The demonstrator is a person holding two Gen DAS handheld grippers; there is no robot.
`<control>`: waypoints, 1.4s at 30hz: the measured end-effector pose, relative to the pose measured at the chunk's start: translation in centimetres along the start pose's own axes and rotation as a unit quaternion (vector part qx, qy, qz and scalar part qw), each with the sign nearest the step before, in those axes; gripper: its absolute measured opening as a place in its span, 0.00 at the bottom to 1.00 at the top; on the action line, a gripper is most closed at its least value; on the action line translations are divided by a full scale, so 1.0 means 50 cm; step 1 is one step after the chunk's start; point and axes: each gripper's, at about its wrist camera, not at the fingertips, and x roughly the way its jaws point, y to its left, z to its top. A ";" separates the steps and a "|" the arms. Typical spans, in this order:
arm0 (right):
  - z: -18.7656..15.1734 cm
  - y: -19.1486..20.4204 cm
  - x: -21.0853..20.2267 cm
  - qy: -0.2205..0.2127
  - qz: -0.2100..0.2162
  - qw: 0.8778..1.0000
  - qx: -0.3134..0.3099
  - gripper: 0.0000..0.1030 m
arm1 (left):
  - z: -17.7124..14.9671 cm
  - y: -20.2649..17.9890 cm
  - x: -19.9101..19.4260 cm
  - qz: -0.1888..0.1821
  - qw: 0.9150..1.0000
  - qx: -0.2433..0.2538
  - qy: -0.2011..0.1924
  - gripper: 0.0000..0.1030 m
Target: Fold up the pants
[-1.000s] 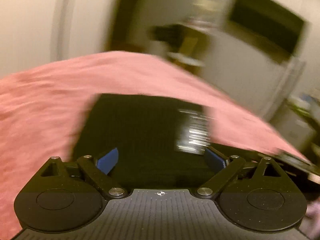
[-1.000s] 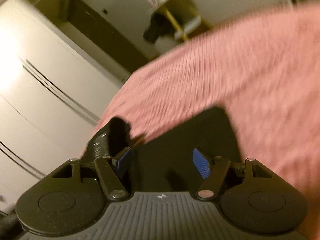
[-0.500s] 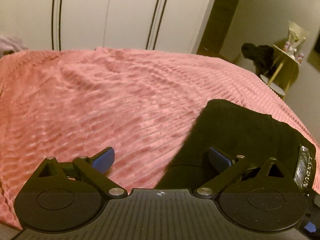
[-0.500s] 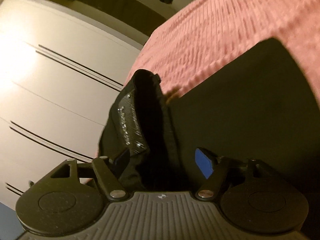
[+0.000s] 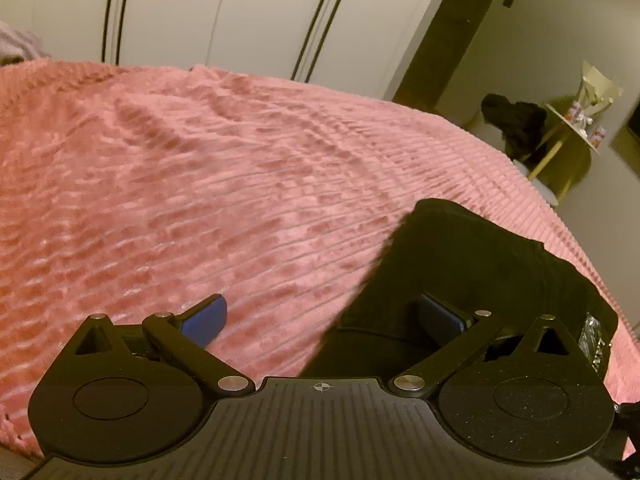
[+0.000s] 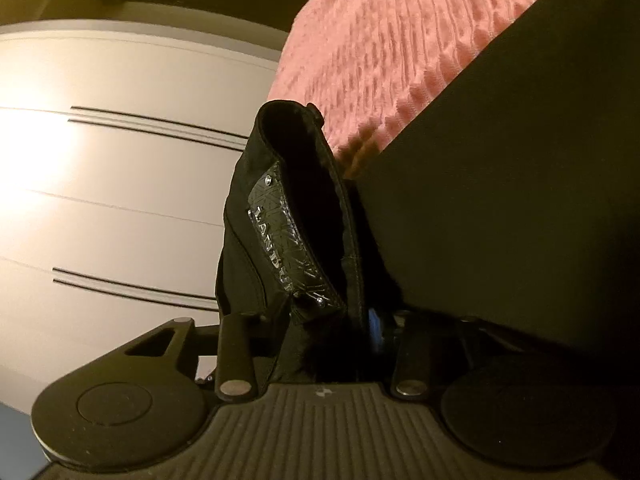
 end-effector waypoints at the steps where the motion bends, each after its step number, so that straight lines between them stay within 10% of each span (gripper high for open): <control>1: -0.007 0.004 -0.004 -0.001 0.000 1.000 0.003 0.50 | 0.000 0.001 0.001 -0.001 1.000 -0.002 0.000 1.00; 5: -0.013 0.042 0.021 -0.004 -0.021 1.000 -0.008 0.63 | 0.000 0.002 0.002 -0.003 1.000 -0.006 -0.005 1.00; 12: -0.058 0.155 0.002 -0.058 -0.094 0.988 -0.107 0.23 | 0.002 0.015 -0.027 0.008 0.998 -0.033 -0.058 1.00; 21: -0.107 0.300 -0.121 -0.134 -0.071 0.969 -0.194 0.19 | 0.009 0.042 -0.042 0.000 0.994 -0.079 -0.069 1.00; 27: -0.100 0.275 -0.227 -0.186 -0.091 0.960 -0.189 0.19 | 0.004 0.012 -0.015 -0.052 0.998 -0.024 -0.013 1.00; 34: -0.086 0.136 -0.236 -0.168 -0.240 0.948 -0.125 0.33 | -0.024 -0.057 0.023 -0.076 0.991 0.086 0.071 1.00; 42: -0.097 0.058 -0.257 -0.151 -0.211 0.963 -0.068 0.50 | -0.026 -0.052 0.027 -0.079 0.991 0.075 0.075 1.00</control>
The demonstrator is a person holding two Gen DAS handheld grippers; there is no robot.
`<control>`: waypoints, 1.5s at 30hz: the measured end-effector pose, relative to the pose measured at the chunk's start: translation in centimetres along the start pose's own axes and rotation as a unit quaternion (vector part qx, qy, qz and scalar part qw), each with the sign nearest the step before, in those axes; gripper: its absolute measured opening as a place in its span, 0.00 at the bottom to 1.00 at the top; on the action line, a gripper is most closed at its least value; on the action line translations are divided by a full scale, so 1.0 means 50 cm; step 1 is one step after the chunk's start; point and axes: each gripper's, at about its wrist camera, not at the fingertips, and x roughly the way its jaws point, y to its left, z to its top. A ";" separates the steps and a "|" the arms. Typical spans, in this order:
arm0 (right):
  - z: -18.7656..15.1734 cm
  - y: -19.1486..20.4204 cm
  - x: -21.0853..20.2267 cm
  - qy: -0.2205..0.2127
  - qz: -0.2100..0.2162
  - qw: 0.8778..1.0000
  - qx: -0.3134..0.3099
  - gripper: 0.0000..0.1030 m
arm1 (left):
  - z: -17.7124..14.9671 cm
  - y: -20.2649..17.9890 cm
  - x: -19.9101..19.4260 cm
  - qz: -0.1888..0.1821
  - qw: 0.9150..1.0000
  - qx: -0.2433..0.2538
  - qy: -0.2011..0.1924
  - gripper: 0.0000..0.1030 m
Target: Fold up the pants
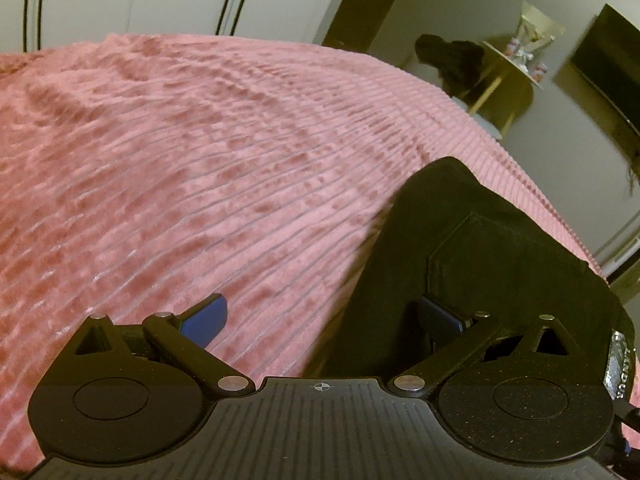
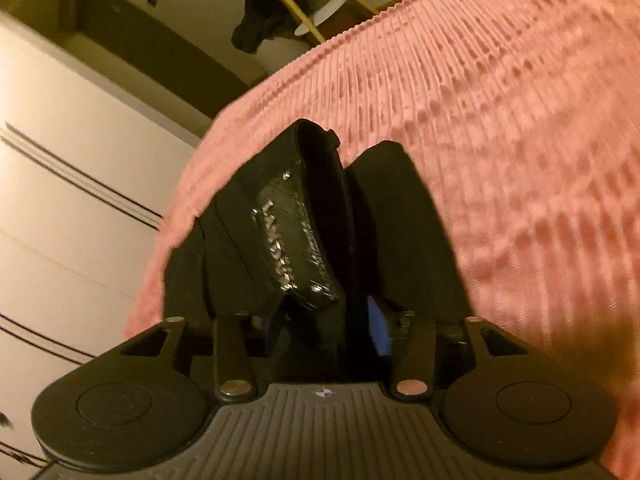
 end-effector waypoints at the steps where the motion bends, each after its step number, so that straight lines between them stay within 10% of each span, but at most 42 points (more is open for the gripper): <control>1: -0.002 0.003 -0.007 0.003 -0.006 1.000 -0.010 0.53 | 0.001 0.000 -0.003 0.002 1.000 0.002 -0.001 1.00; 6: -0.012 -0.008 0.017 0.025 0.016 0.999 -0.018 0.61 | 0.001 -0.003 0.000 0.007 1.000 0.005 0.000 1.00; 10: -0.017 0.022 0.031 0.025 0.003 0.998 -0.051 0.34 | 0.001 -0.004 -0.001 0.009 1.000 0.007 -0.003 1.00; 17: -0.054 0.130 -0.013 -0.035 -0.064 0.977 -0.201 0.24 | -0.001 -0.006 -0.016 0.002 1.000 0.009 -0.025 1.00; 30: -0.055 0.148 -0.066 -0.089 -0.074 0.964 -0.241 0.18 | -0.027 -0.055 -0.035 -0.125 0.989 0.083 -0.017 1.00; 36: -0.052 0.098 -0.024 -0.047 -0.115 0.968 -0.219 0.30 | -0.045 -0.097 0.024 -0.078 0.986 0.132 0.063 1.00; 45: -0.020 0.180 -0.045 -0.133 -0.157 0.946 -0.250 0.37 | -0.049 -0.105 0.022 -0.082 0.986 0.139 0.050 1.00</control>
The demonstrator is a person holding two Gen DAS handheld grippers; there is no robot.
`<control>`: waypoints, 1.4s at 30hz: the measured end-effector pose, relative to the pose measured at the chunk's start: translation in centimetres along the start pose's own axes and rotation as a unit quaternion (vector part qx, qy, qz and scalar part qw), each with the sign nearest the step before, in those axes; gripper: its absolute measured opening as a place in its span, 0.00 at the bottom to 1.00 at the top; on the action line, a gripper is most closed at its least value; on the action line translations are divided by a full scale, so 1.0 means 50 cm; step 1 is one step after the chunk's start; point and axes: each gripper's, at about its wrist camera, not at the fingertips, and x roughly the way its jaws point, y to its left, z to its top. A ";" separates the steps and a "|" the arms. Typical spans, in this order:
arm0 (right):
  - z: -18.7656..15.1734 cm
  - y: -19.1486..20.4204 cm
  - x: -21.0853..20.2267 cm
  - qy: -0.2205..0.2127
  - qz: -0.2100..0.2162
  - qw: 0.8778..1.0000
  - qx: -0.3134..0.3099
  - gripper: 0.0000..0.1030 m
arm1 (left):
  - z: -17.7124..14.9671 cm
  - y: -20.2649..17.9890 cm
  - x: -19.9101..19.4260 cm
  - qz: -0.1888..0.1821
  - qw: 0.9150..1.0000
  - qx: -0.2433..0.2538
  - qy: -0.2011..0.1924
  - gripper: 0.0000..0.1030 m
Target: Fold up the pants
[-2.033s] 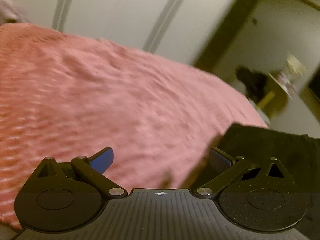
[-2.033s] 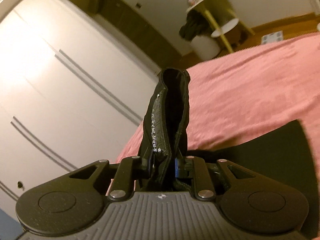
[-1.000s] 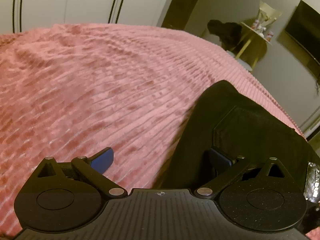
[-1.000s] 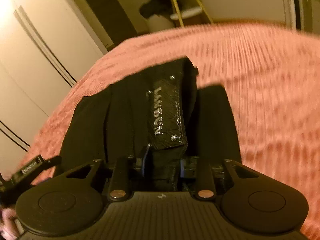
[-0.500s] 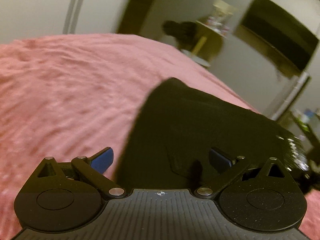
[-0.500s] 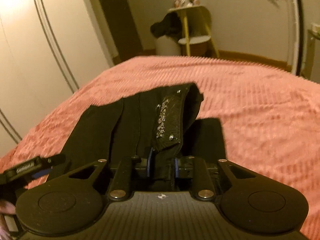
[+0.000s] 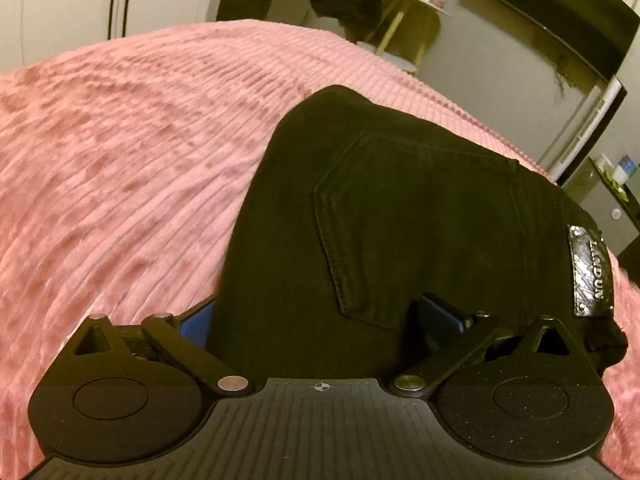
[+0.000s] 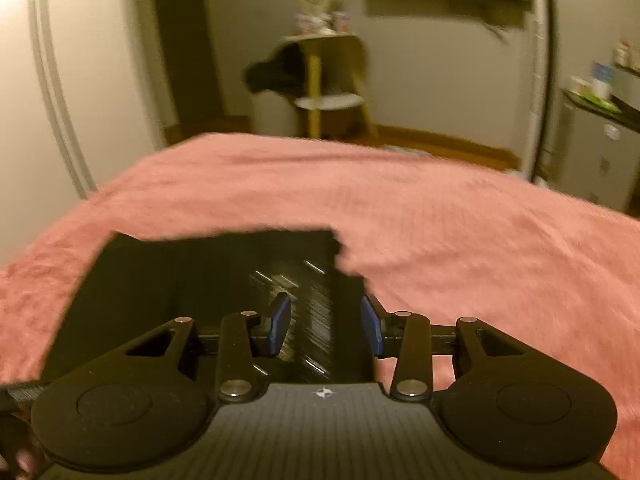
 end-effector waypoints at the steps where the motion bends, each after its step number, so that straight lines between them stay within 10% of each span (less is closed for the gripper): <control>1: 0.012 0.022 0.010 -0.003 0.009 1.000 -0.010 0.34 | 0.000 -0.001 0.000 0.001 1.000 0.002 0.000 1.00; 14: -0.002 0.094 0.259 0.063 -0.045 0.990 -0.114 0.09 | 0.002 0.005 0.009 -0.011 1.000 0.004 0.000 1.00; 31: -0.141 0.049 -0.005 0.048 0.004 0.995 -0.088 0.27 | 0.001 -0.002 0.005 0.004 1.000 0.015 0.002 1.00; 36: -0.127 -0.024 -0.043 0.031 0.059 0.997 0.049 0.31 | -0.005 -0.009 -0.028 0.012 0.999 0.026 -0.013 1.00; 40: -0.158 -0.100 -0.077 0.040 0.086 0.982 0.164 0.65 | -0.011 -0.011 -0.068 0.006 0.999 0.017 -0.040 1.00; 42: -0.176 -0.134 -0.071 0.069 0.097 0.969 0.215 0.63 | -0.014 -0.014 -0.080 0.006 0.999 0.008 -0.046 1.00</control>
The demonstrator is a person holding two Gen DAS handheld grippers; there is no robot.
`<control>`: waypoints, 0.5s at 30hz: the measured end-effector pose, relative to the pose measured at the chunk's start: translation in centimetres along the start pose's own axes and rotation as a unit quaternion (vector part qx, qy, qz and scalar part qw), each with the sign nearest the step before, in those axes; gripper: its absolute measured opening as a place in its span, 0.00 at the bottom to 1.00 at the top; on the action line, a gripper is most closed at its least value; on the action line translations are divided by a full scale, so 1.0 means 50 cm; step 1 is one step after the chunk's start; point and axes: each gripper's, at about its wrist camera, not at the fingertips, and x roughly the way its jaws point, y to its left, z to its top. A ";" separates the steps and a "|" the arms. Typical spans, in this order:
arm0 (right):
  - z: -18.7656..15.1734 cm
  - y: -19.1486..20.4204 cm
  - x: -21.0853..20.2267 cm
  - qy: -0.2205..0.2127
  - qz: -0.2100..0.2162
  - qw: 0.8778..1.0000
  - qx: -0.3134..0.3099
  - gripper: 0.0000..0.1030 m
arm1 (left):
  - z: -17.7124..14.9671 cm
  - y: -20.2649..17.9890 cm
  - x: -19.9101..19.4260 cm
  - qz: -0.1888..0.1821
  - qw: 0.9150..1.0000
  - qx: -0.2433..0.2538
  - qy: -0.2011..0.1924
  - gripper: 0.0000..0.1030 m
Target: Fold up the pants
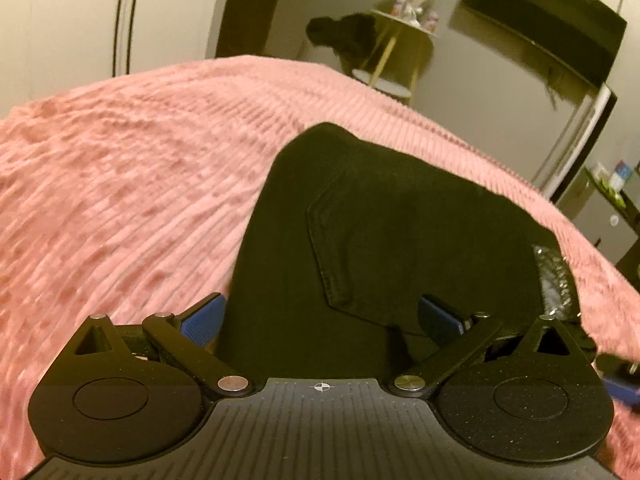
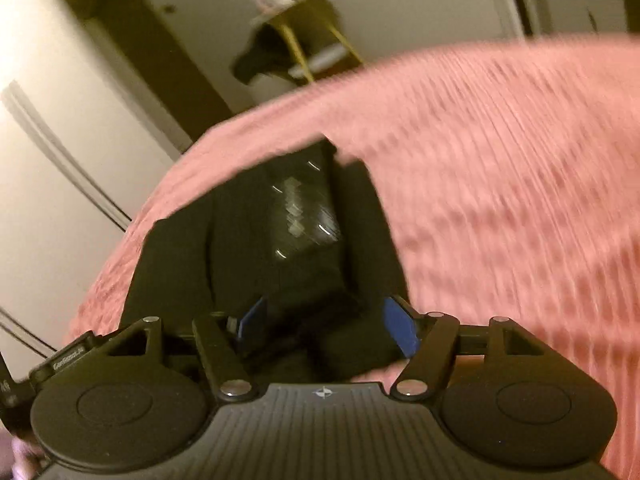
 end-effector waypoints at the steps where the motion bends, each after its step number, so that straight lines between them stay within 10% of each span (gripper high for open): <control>1: 0.001 -0.015 0.001 0.005 0.019 0.999 0.029 0.63 | -0.002 -0.002 -0.006 0.001 1.000 -0.004 -0.002 1.00; 15: 0.010 -0.061 0.047 0.029 0.081 0.987 0.136 0.62 | -0.016 0.043 -0.084 -0.037 0.983 -0.178 0.020 1.00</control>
